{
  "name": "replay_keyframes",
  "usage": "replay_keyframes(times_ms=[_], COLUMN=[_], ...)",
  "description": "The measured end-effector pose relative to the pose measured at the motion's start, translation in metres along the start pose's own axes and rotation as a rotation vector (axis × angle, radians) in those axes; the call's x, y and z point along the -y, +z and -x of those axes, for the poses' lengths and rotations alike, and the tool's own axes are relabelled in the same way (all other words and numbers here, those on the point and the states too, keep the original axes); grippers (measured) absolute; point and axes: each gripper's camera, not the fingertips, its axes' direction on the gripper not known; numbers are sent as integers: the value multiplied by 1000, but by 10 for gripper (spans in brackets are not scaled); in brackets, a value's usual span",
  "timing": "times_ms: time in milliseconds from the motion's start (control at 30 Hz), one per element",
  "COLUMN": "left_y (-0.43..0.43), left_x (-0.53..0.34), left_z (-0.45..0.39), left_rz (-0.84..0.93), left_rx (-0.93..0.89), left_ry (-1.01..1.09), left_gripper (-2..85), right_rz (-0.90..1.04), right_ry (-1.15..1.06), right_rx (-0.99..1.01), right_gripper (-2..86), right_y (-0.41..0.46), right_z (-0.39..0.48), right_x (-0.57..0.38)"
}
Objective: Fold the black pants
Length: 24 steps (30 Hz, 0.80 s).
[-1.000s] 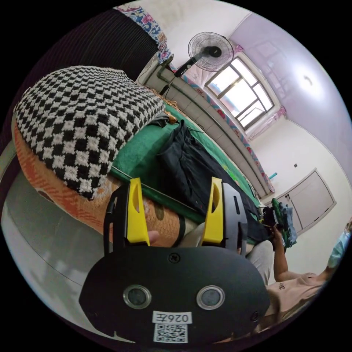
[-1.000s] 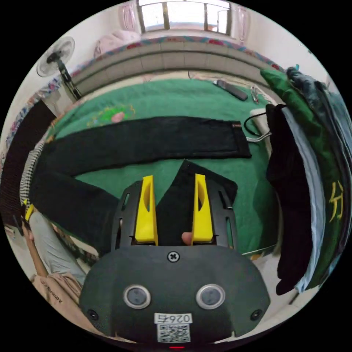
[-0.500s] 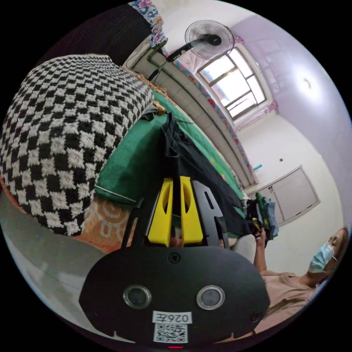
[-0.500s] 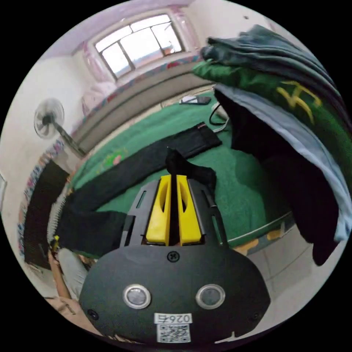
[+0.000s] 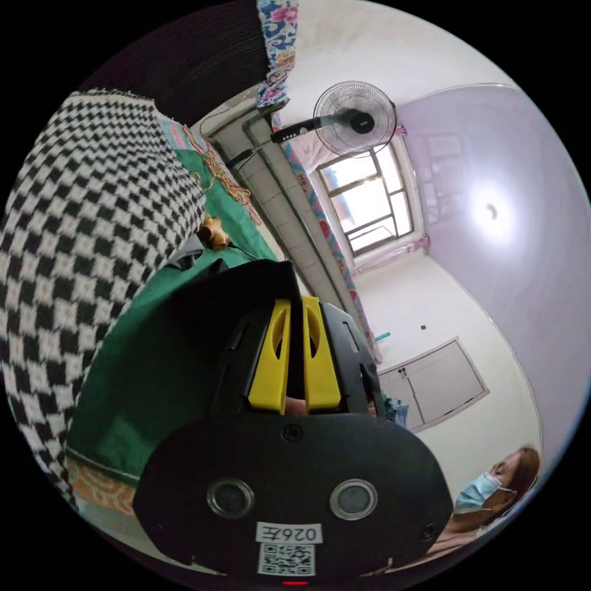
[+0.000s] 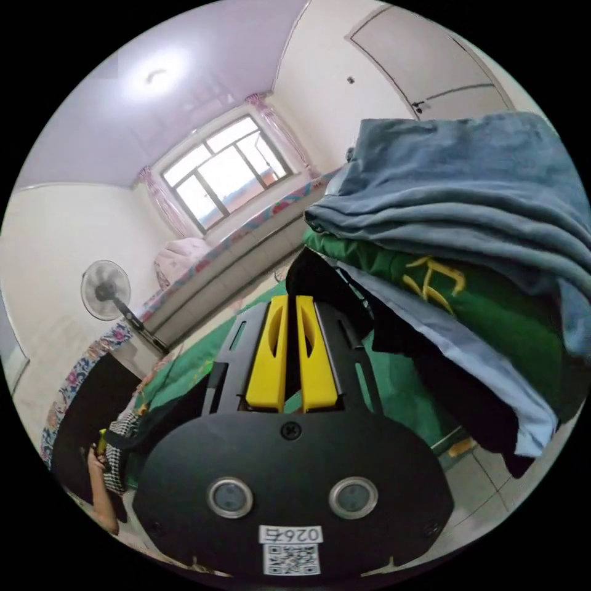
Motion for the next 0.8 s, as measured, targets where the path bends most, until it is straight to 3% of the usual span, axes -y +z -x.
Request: replay_keyframes(times_ms=[167,300,400,633,800], left_y=[102,172,204,247,327], left_x=[36,41,30,-30,-109], left_z=[4,26,27,-56,-123], left_rz=[93,187,186,287,539], left_rx=[213,263,233,351,173], left_ry=[-49,-94,-70,328,572], left_gripper=[27,57,88,81,64], right_rz=[158,398,438,328,371], right_ry=[-68,-65,-82,-66,42], right_rx=[-181,-299,-348,-287,-205], right_gripper=[-11,5,31,63,67], right_y=[103,193,211,170,170], right_z=[21,18,18,-2,-38], right_x=[27,37,35,22,8])
